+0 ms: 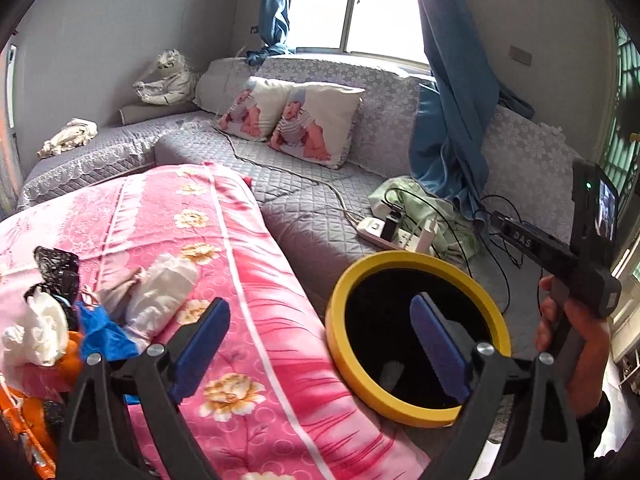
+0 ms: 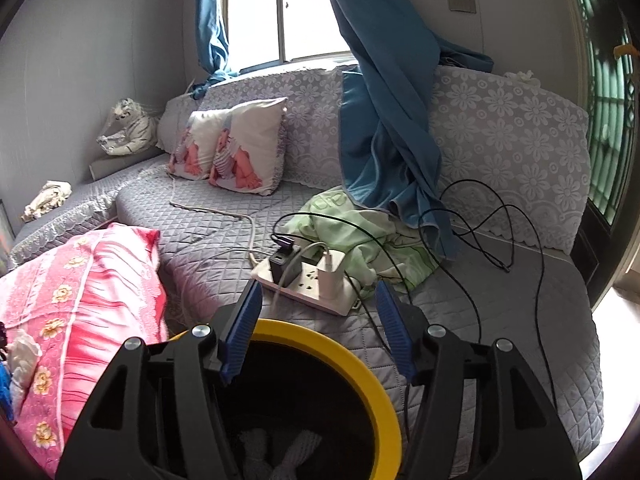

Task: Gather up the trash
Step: 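Open the left tool to drop the foam net into the bin, then close the left tool on the grey packet while the right tool grasps the black bag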

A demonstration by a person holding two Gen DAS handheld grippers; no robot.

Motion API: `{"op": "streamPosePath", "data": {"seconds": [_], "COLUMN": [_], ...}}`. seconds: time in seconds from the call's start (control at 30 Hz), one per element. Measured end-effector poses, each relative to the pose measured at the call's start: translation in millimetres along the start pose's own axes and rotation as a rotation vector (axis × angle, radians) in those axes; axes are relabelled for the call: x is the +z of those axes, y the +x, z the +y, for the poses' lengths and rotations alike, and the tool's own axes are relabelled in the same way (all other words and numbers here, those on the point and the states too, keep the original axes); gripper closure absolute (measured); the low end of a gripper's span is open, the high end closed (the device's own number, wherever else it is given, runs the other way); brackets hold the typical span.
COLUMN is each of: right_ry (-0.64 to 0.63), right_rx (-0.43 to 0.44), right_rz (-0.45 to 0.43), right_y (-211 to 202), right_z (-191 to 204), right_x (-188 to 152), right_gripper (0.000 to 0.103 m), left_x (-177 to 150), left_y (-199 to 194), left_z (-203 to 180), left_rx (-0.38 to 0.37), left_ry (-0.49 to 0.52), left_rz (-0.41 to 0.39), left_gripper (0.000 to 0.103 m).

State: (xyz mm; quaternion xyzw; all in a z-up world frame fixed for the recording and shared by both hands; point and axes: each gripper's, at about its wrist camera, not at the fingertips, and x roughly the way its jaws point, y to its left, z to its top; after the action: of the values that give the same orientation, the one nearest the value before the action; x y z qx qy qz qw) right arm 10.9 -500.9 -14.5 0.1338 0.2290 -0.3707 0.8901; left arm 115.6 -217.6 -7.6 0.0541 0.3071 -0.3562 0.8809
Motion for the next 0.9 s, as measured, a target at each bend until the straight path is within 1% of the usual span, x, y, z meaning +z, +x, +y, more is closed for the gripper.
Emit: {"op": "streamPosePath", "data": {"seconds": [0.07, 0.1, 0.17, 0.27, 0.33, 0.37, 0.47, 0.57, 0.67, 0.77, 0.9], "right_ry": [0.001, -0.002, -0.013, -0.052, -0.090, -0.108, -0.160, -0.210, -0.260, -0.317, -0.378], "right_rx": [0.066, 0.104, 0.182, 0.300, 0.383, 0.426, 0.521, 0.624, 0.703, 0.756, 0.825], "right_rz": [-0.012, -0.020, -0.035, -0.057, -0.070, -0.074, -0.084, -0.076, -0.053, -0.046, -0.026], "right_y": [-10.9, -16.8, -29.3, -46.5, -56.6, -61.3, -74.4, -85.1, -96.7, -107.9, -119.2], "right_z": [7.0, 12.1, 24.2, 46.2, 62.3, 70.2, 93.4, 117.3, 142.1, 161.8, 183.3], "right_x": [2.0, 2.5, 2.2, -0.3, -3.6, -6.0, -13.3, -21.2, -33.3, -46.1, -61.3], "right_gripper": [0.045, 0.041, 0.040, 0.036, 0.032, 0.032, 0.030, 0.026, 0.025, 0.025, 0.023], "left_x": [3.2, 5.2, 5.7, 1.4, -7.1, -11.2, -24.2, -38.6, -53.7, -70.2, -87.0], "left_y": [-14.9, -21.1, -34.0, -53.0, -68.3, -75.4, -92.2, -104.8, -114.7, -128.2, -142.4], "left_z": [11.3, 17.2, 30.1, 48.2, 61.2, 68.4, 87.7, 109.1, 129.9, 148.3, 165.8], "left_rx": [0.033, 0.049, 0.078, 0.134, 0.172, 0.188, 0.218, 0.215, 0.246, 0.298, 0.347], "left_ry": [-0.020, -0.031, -0.049, -0.039, -0.031, -0.029, -0.051, -0.110, -0.159, -0.185, -0.214], "left_rz": [-0.029, -0.035, -0.035, -0.031, -0.052, -0.056, -0.042, -0.013, 0.018, 0.008, -0.006], "left_gripper": [0.009, 0.008, 0.008, 0.008, 0.008, 0.008, 0.008, 0.008, 0.008, 0.008, 0.008]}}
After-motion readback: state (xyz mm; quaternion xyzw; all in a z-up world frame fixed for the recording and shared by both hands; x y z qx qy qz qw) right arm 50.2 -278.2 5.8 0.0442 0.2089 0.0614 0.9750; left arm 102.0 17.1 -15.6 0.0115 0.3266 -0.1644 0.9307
